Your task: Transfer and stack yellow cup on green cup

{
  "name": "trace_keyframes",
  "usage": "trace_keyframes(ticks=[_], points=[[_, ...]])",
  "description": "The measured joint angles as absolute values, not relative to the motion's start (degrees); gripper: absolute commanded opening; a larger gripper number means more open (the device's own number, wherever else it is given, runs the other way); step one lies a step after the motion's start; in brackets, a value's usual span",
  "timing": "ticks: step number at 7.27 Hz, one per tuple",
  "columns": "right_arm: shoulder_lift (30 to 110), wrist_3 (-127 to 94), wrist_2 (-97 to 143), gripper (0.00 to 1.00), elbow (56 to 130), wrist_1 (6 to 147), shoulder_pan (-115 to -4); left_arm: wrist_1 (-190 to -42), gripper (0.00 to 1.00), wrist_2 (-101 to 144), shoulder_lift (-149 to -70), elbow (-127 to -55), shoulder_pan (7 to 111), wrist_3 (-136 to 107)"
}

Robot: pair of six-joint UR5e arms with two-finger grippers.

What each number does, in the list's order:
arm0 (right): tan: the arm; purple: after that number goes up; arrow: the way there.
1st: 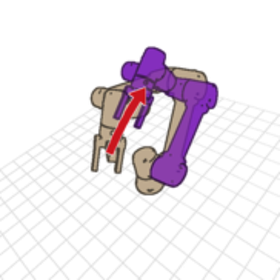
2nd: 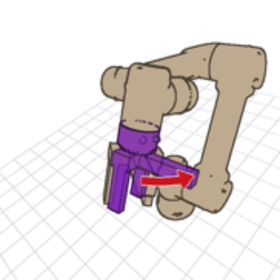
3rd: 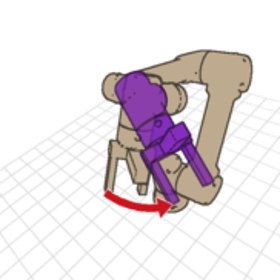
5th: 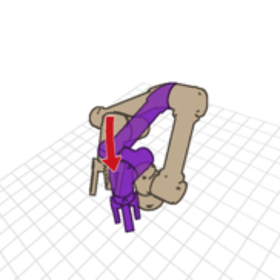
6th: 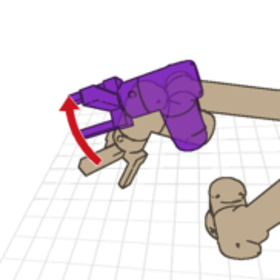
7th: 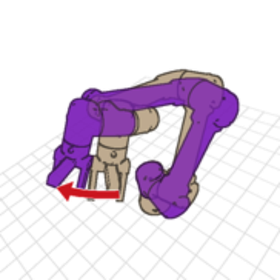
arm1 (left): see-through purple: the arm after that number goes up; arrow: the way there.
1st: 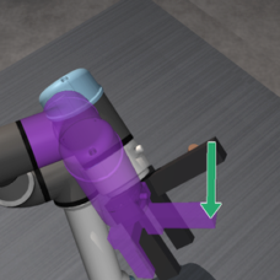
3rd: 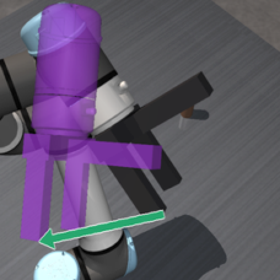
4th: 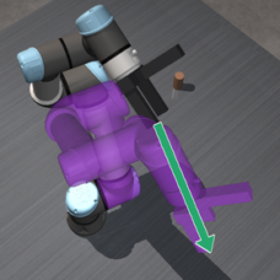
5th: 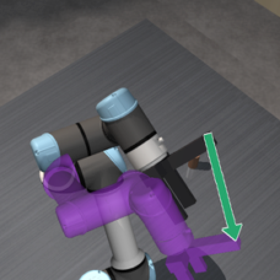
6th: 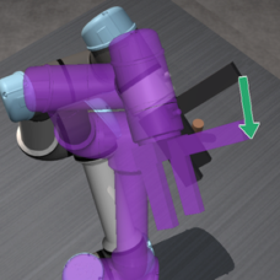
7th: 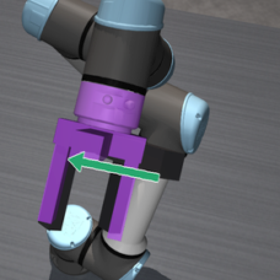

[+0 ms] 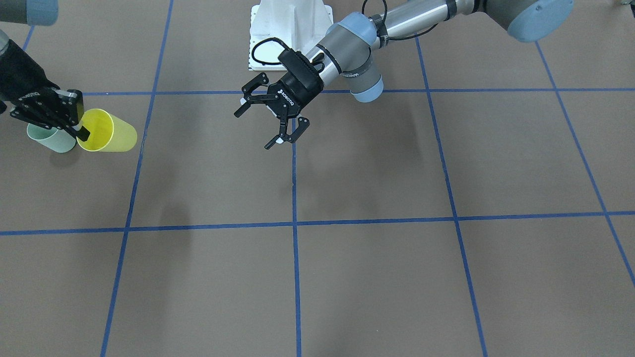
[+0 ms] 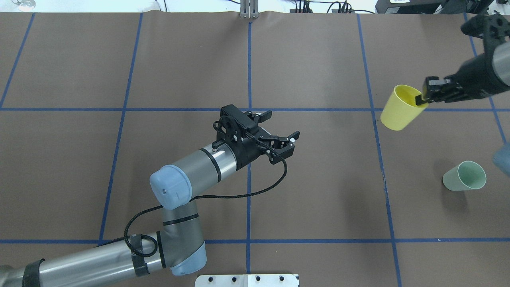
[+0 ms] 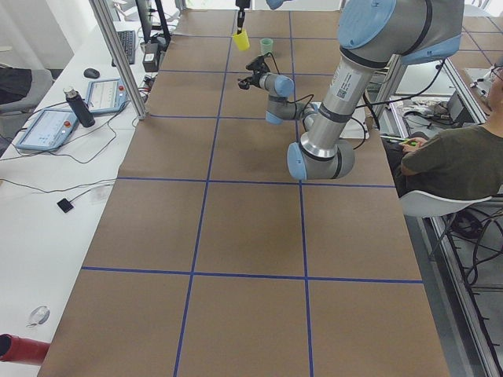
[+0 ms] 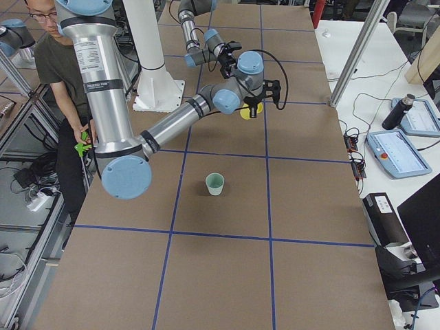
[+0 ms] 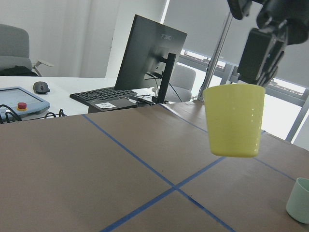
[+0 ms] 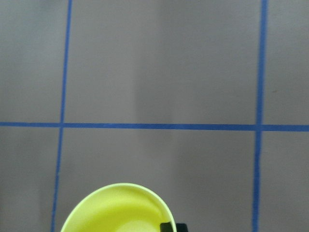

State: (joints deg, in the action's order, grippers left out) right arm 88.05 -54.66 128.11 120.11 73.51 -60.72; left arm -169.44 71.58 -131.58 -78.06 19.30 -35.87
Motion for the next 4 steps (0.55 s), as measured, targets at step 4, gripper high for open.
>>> trace_keyframes(ticks=[4], points=[[115.75,-54.17,121.84,0.00,119.17,40.22,-61.18,-169.37,1.00,69.23,-131.61,-77.08,19.21,-36.02]])
